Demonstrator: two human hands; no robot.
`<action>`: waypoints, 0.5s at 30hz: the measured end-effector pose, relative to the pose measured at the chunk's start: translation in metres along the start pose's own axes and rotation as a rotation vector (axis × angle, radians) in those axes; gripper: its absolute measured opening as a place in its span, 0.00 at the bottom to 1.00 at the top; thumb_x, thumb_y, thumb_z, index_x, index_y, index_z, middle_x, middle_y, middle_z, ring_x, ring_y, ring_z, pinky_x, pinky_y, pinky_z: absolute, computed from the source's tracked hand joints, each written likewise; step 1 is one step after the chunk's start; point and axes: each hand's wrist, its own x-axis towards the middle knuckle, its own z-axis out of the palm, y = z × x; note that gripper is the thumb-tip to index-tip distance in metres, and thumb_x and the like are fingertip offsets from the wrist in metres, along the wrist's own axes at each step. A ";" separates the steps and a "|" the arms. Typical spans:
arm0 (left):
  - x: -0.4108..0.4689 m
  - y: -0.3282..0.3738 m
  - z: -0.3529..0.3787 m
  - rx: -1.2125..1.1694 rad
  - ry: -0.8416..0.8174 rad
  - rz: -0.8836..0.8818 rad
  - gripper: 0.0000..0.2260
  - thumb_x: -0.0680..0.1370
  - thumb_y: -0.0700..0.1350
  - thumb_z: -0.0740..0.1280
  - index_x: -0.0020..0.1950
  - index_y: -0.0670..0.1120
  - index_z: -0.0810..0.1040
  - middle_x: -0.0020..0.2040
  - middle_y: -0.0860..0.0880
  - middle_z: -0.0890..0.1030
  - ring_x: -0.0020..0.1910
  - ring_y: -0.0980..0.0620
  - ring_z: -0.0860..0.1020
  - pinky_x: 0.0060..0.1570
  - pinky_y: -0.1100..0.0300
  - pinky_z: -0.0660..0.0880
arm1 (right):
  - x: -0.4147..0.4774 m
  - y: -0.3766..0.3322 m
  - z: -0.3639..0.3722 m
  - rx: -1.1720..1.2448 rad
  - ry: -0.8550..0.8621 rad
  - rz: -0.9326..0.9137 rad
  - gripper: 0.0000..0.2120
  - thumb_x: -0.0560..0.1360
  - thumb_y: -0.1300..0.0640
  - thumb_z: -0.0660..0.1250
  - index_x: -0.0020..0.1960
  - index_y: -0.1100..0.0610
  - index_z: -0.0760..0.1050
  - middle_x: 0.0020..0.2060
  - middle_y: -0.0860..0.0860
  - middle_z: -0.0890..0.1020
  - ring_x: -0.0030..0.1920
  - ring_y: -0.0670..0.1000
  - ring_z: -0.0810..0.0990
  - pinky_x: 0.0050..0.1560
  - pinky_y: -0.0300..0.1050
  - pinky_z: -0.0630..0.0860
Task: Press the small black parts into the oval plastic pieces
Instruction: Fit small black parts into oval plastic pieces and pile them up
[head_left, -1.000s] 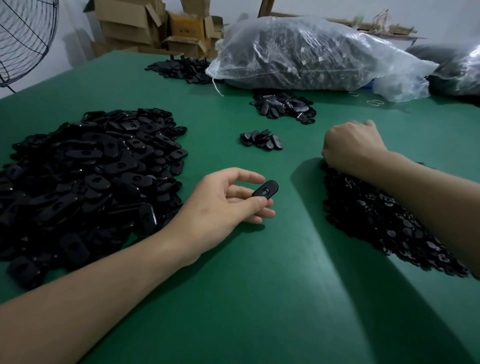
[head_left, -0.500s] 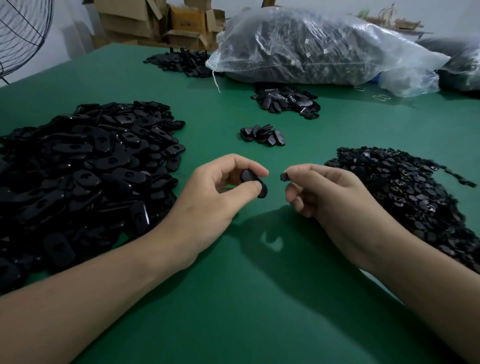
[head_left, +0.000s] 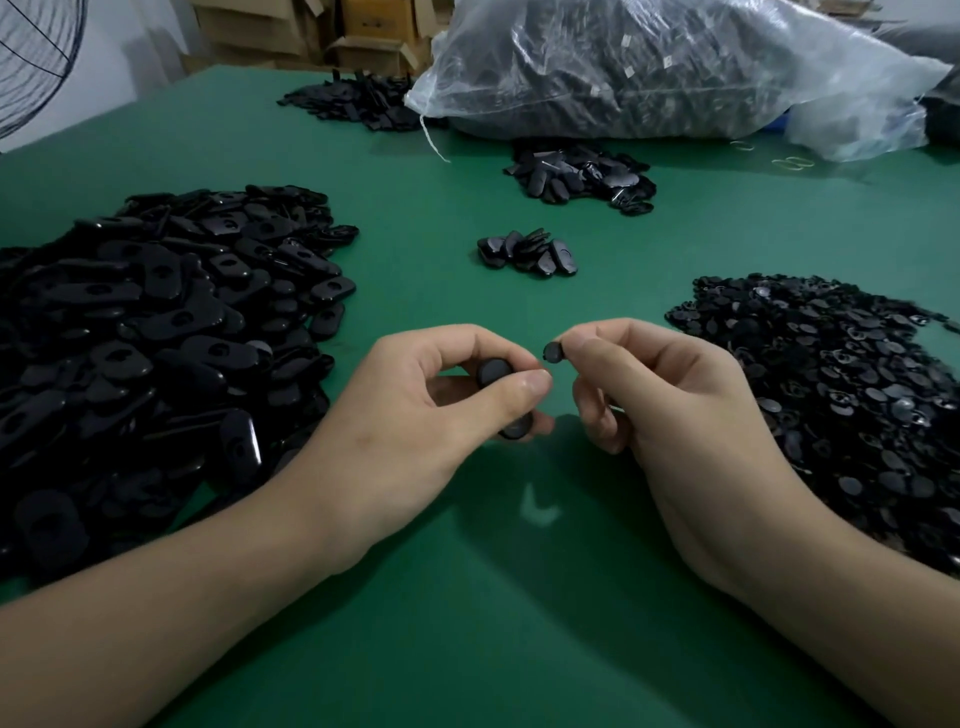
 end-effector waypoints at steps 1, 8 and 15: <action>0.000 0.000 0.000 -0.002 0.006 -0.001 0.01 0.76 0.42 0.74 0.44 0.46 0.85 0.35 0.51 0.83 0.41 0.50 0.87 0.42 0.70 0.78 | 0.000 0.000 0.000 -0.008 -0.006 -0.005 0.07 0.77 0.52 0.71 0.42 0.52 0.84 0.27 0.49 0.76 0.28 0.46 0.68 0.29 0.35 0.67; 0.000 0.000 -0.001 0.000 0.041 0.005 0.03 0.74 0.47 0.74 0.44 0.48 0.85 0.35 0.50 0.81 0.40 0.50 0.87 0.42 0.69 0.77 | -0.002 0.002 0.001 -0.051 -0.013 -0.037 0.07 0.76 0.51 0.71 0.41 0.52 0.83 0.27 0.48 0.75 0.28 0.46 0.68 0.29 0.36 0.66; 0.001 -0.002 -0.002 0.023 0.062 0.023 0.03 0.77 0.44 0.74 0.44 0.48 0.85 0.35 0.50 0.79 0.38 0.51 0.87 0.42 0.68 0.78 | -0.001 0.003 0.000 -0.123 -0.046 -0.035 0.08 0.74 0.49 0.69 0.41 0.53 0.82 0.27 0.48 0.77 0.29 0.46 0.69 0.30 0.37 0.67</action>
